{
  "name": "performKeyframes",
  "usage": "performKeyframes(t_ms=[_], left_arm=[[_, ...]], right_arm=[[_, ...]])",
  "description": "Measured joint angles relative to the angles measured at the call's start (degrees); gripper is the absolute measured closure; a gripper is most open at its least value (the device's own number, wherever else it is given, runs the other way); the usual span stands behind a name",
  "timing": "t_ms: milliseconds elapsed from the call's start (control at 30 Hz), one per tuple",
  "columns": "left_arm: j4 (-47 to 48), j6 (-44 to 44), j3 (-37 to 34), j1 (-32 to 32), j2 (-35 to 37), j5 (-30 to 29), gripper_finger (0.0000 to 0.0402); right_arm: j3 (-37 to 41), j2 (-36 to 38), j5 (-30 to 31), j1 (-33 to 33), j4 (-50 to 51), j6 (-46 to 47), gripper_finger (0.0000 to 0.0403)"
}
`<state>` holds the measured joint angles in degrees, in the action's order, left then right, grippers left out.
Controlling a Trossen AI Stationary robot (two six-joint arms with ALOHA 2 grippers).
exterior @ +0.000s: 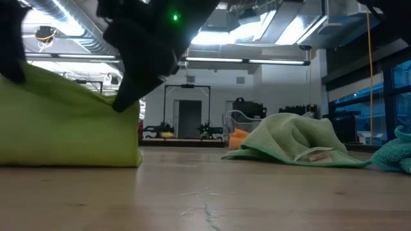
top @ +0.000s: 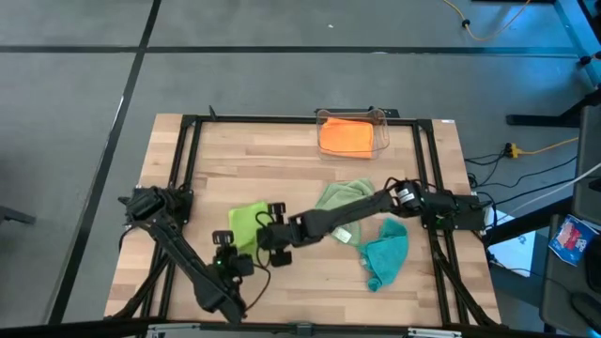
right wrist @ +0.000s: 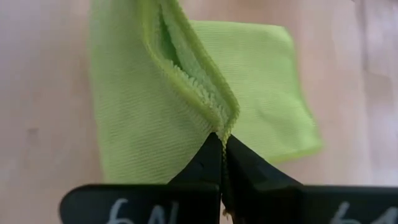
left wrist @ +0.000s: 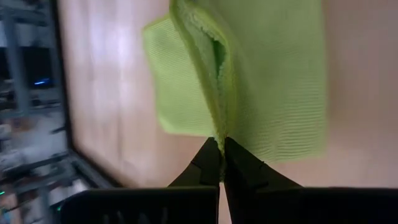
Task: Fold microfiber towels
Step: Fold the light green microfiber towel
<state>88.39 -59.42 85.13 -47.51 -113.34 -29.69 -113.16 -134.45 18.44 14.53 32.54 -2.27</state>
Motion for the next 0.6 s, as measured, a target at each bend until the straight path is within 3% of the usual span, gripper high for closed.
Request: performKeyframes(t_ms=[367, 467, 600], left_arm=[[-0.86, 3.22, -12.22, 5.14, 0.03, -1.07, 0.0401], [-3.75, 5.50, -13.79, 6.32, 0.03, -1.09, 0.0401], [-4.33, 5.98, -14.42, 7.91, 0.03, -1.28, 0.0401]], right_arm=[[0.00, -0.04, -2.34, -6.17, -1.94, -4.06, 0.0397], [0.00, -0.05, -6.37, -7.71, -1.91, -3.41, 0.0395], [0.00, -0.13, -8.04, -9.10, -1.73, -1.39, 0.0363]])
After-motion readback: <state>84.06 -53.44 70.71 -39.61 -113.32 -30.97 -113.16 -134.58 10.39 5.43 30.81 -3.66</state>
